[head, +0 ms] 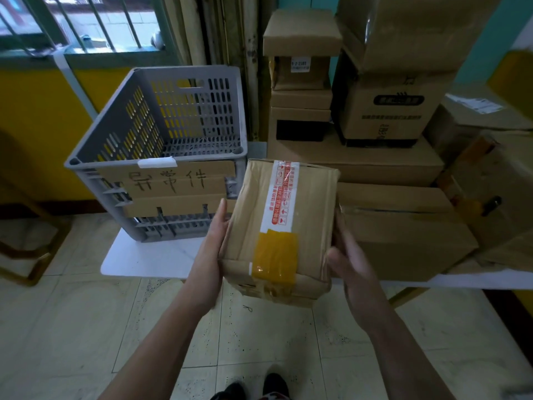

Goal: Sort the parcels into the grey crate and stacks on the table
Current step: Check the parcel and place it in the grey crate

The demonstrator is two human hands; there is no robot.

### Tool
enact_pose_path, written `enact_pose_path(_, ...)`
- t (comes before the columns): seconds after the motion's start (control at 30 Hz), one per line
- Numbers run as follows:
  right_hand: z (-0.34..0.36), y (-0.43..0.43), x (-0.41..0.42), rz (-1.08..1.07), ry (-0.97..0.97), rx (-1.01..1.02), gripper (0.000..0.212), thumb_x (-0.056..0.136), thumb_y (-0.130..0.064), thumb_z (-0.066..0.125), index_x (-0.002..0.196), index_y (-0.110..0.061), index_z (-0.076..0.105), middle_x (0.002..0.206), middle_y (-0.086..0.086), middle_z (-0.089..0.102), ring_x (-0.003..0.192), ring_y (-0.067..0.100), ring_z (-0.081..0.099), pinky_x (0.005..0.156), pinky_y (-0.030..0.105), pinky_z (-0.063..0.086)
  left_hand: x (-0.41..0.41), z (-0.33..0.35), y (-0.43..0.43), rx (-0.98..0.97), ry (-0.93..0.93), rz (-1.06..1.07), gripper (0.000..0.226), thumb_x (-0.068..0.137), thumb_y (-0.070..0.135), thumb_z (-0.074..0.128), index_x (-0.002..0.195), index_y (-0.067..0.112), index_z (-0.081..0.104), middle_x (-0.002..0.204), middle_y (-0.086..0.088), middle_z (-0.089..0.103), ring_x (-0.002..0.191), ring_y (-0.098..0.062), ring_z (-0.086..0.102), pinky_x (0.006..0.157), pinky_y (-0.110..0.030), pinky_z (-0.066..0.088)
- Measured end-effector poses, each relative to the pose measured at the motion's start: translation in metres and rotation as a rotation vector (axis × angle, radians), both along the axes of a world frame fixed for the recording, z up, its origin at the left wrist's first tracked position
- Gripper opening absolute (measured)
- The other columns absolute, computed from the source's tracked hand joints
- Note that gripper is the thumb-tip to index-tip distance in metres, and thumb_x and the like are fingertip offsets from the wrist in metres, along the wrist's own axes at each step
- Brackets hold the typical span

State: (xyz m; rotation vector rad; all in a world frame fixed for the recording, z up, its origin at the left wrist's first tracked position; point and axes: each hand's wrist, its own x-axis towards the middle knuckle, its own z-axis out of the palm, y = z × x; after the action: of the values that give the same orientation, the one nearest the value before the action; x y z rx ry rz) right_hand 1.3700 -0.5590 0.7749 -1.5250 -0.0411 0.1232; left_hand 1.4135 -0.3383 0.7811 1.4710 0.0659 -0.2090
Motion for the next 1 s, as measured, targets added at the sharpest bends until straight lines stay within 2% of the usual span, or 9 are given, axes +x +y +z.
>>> enact_pose_path(0.07, -0.001, -0.002, -0.002, 0.141, -0.049, -0.094, 0.133, 0.043, -0.086, 0.073, 0.152, -0.051, 0.005, 0.146, -0.048, 0.022, 0.134, -0.02, 0.029, 0.096, 0.004, 0.039, 0.001, 0.0, 0.0, -0.006, 0.021, 0.077, 0.072, 0.086, 0.082, 0.033, 0.145, 0.042, 0.042, 0.121, 0.017, 0.063, 0.116, -0.01, 0.06, 0.107, -0.046, 0.045)
enact_pose_path(0.13, -0.002, -0.001, -0.003, 0.224, -0.046, -0.192, 0.134, 0.046, -0.07, 0.083, 0.147, -0.062, -0.004, 0.137, -0.059, 0.014, 0.132, -0.026, 0.022, 0.103, 0.006, 0.034, 0.001, -0.001, 0.003, 0.01, 0.033, 0.08, 0.078, 0.078, 0.087, 0.035, 0.133, 0.035, 0.054, 0.125, 0.003, 0.064, 0.119, -0.02, 0.06, 0.106, -0.051, 0.046)
enact_pose_path(0.2, -0.004, 0.005, -0.002, 0.168, -0.025, -0.224, 0.128, 0.056, -0.046, 0.089, 0.148, -0.062, 0.001, 0.132, -0.06, 0.02, 0.126, -0.028, 0.03, 0.107, 0.017, 0.04, -0.001, -0.002, 0.004, 0.055, 0.047, 0.031, 0.076, 0.069, 0.083, 0.044, 0.122, 0.03, 0.057, 0.126, -0.001, 0.063, 0.115, -0.02, 0.061, 0.096, -0.045, 0.051)
enact_pose_path(0.27, -0.004, 0.01, 0.0, 0.035, -0.03, -0.182, 0.116, 0.064, -0.03, 0.087, 0.15, -0.055, 0.013, 0.132, -0.053, 0.027, 0.118, -0.028, 0.039, 0.096, 0.014, 0.049, -0.003, -0.001, 0.005, 0.094, 0.025, -0.073, 0.078, 0.06, 0.077, 0.065, 0.123, 0.035, 0.051, 0.126, 0.005, 0.058, 0.108, -0.013, 0.062, 0.083, -0.034, 0.056)
enact_pose_path(0.37, -0.005, 0.013, 0.002, -0.062, -0.069, -0.143, 0.104, 0.068, -0.027, 0.084, 0.15, -0.049, 0.024, 0.142, -0.036, 0.031, 0.117, -0.025, 0.043, 0.083, 0.008, 0.049, -0.003, -0.005, 0.007, 0.071, -0.062, -0.209, 0.107, 0.042, 0.075, 0.084, 0.134, 0.038, 0.042, 0.116, 0.018, 0.062, 0.106, -0.005, 0.065, 0.077, -0.024, 0.058)
enact_pose_path(0.57, -0.007, 0.014, 0.005, -0.109, -0.057, -0.136, 0.095, 0.068, -0.03, 0.082, 0.147, -0.045, 0.031, 0.141, -0.027, 0.039, 0.114, -0.021, 0.049, 0.081, 0.012, 0.052, 0.001, -0.008, 0.007, 0.109, -0.082, -0.214, 0.107, 0.042, 0.077, 0.084, 0.134, 0.048, 0.038, 0.116, 0.027, 0.061, 0.111, -0.001, 0.062, 0.081, -0.023, 0.057)
enact_pose_path(0.77, -0.01, 0.02, 0.005, -0.207, -0.09, -0.133, 0.092, 0.067, -0.029, 0.082, 0.146, -0.039, 0.037, 0.137, -0.024, 0.046, 0.115, -0.016, 0.052, 0.08, 0.01, 0.051, 0.006, -0.013, 0.016, 0.209, -0.123, -0.224, 0.111, 0.044, 0.072, 0.087, 0.14, 0.063, 0.032, 0.141, 0.018, 0.042, 0.124, -0.001, 0.051, 0.099, -0.03, 0.053)
enact_pose_path(0.87, -0.012, 0.023, 0.006, -0.29, -0.096, -0.089, 0.098, 0.065, -0.03, 0.082, 0.149, -0.037, 0.031, 0.136, -0.028, 0.045, 0.117, -0.014, 0.052, 0.083, 0.012, 0.052, 0.007, -0.019, 0.018, 0.207, -0.131, -0.225, 0.116, 0.052, 0.059, 0.089, 0.147, 0.06, 0.023, 0.145, 0.016, 0.047, 0.127, -0.005, 0.053, 0.096, -0.031, 0.055)
enact_pose_path(1.0, -0.009, 0.014, 0.011, -0.159, -0.071, -0.139, 0.1, 0.065, -0.015, 0.085, 0.149, -0.032, 0.033, 0.126, -0.03, 0.058, 0.112, -0.014, 0.056, 0.08, 0.013, 0.053, 0.004, -0.024, 0.013, 0.181, -0.095, -0.094, 0.122, 0.042, 0.073, 0.086, 0.147, 0.035, 0.037, 0.13, 0.009, 0.061, 0.118, -0.011, 0.061, 0.084, -0.029, 0.059)
